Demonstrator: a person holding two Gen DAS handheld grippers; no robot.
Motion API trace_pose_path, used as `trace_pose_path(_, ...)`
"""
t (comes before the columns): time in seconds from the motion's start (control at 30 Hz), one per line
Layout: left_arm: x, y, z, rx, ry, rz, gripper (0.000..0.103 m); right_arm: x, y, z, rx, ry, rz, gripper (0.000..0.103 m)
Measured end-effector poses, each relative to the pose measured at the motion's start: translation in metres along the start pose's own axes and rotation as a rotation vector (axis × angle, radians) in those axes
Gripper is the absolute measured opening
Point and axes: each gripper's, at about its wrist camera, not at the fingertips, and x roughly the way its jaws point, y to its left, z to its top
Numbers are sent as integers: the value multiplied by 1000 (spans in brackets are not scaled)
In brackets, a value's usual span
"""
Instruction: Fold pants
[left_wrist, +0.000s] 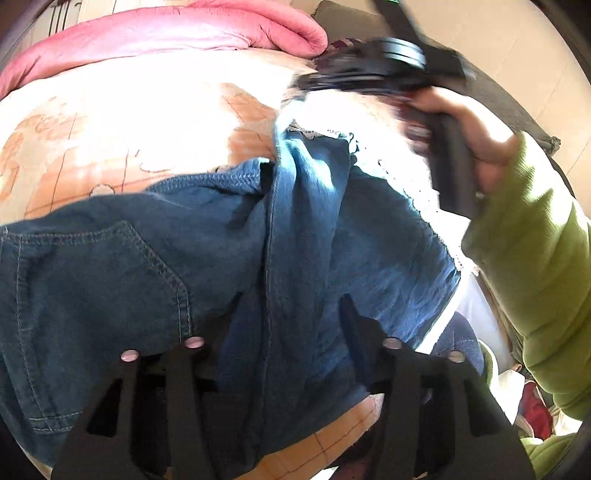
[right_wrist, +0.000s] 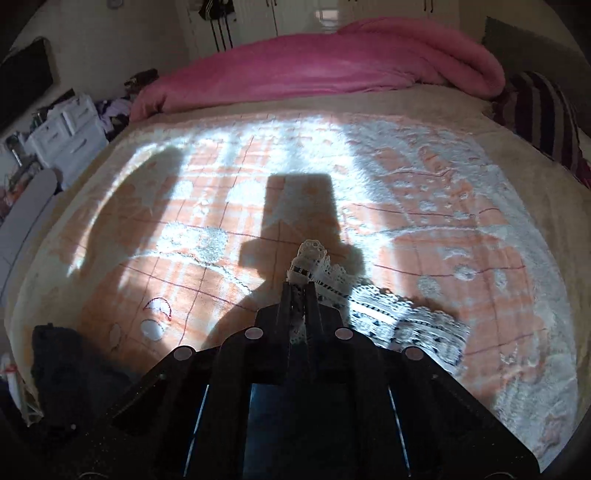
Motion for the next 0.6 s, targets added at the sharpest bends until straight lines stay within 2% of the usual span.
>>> trace_pose_path(0.2,2,-1,12,14,-37,25,54,-68,-41,-26,98,-85,18,3)
trace_pose_path(0.27,2,-3,13,33,-50,25,52,-86,-52,-40,131,-107,14,3)
trace_pose_path(0.3,3,-4,14,40,-57,26,44,-96,-58,-47,150,-120,11,3)
trace_pose_path(0.33,3,-5,15,44,-59,18,31,-103,-63,-55,166,-131,12,3)
trace_pose_path(0.4,3,-7,16,47,-58,-3,19,-116,-75,-72,217,-144,17,3)
trace_pose_path(0.5,-1,-12,12,79,-55,-33,10,-134,-92,-101,286,-151,16,3)
trace_pose_path(0.6,-7,-15,6,103,-50,-46,10,-149,-102,-131,352,-151,32,3)
